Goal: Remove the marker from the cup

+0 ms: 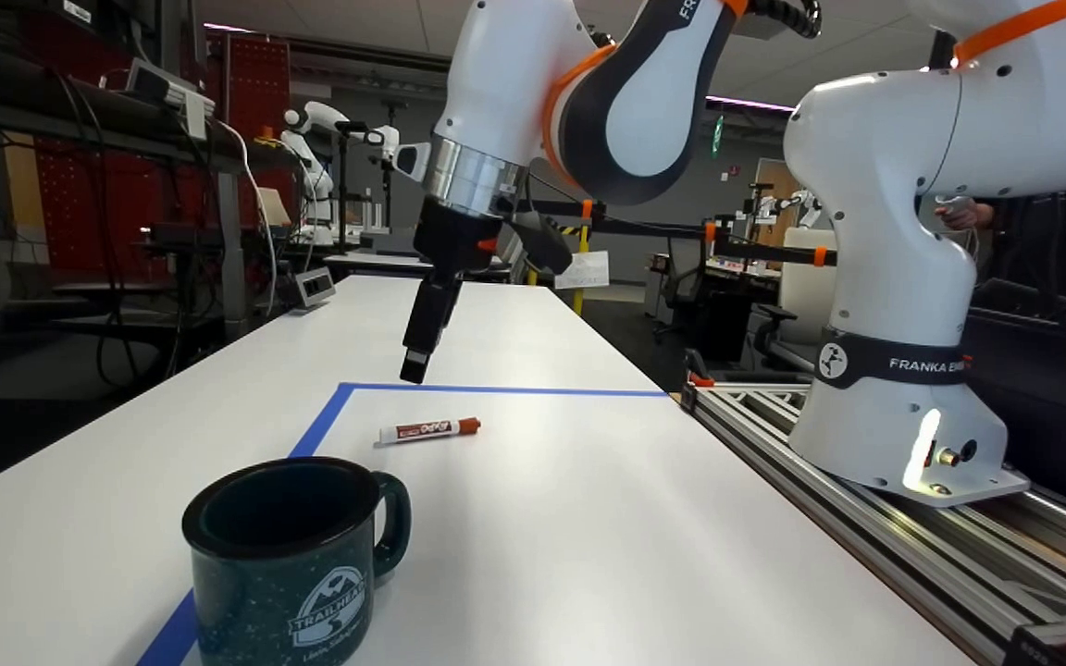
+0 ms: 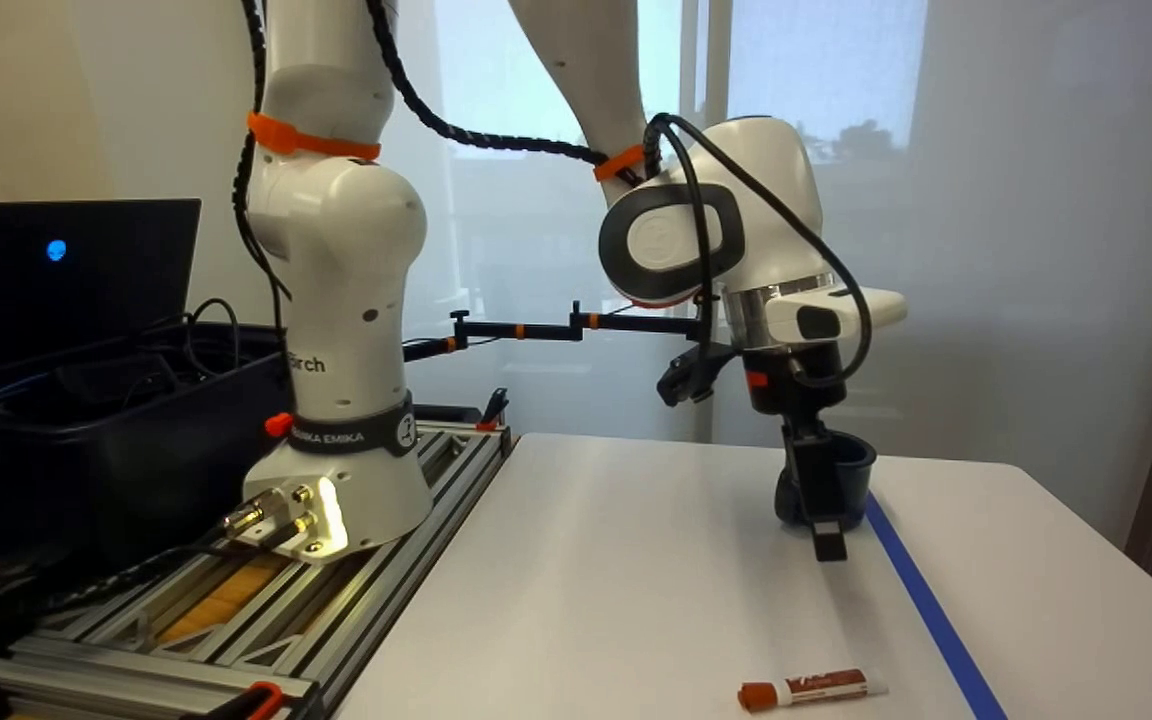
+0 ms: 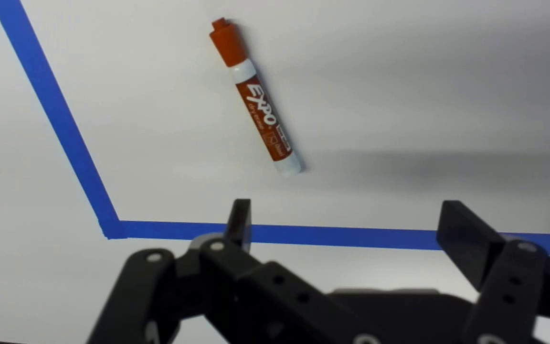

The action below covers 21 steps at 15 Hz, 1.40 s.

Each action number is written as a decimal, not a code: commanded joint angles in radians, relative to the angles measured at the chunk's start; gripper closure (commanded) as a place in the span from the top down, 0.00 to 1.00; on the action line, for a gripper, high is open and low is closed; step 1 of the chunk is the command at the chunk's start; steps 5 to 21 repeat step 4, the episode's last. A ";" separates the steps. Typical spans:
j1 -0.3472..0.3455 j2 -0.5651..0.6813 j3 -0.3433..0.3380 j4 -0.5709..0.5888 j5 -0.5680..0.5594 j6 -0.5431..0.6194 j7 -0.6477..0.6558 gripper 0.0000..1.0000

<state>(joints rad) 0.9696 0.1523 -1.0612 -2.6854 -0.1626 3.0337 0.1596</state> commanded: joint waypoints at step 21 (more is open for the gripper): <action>0.000 0.000 -0.009 0.000 0.000 0.000 0.000 1.00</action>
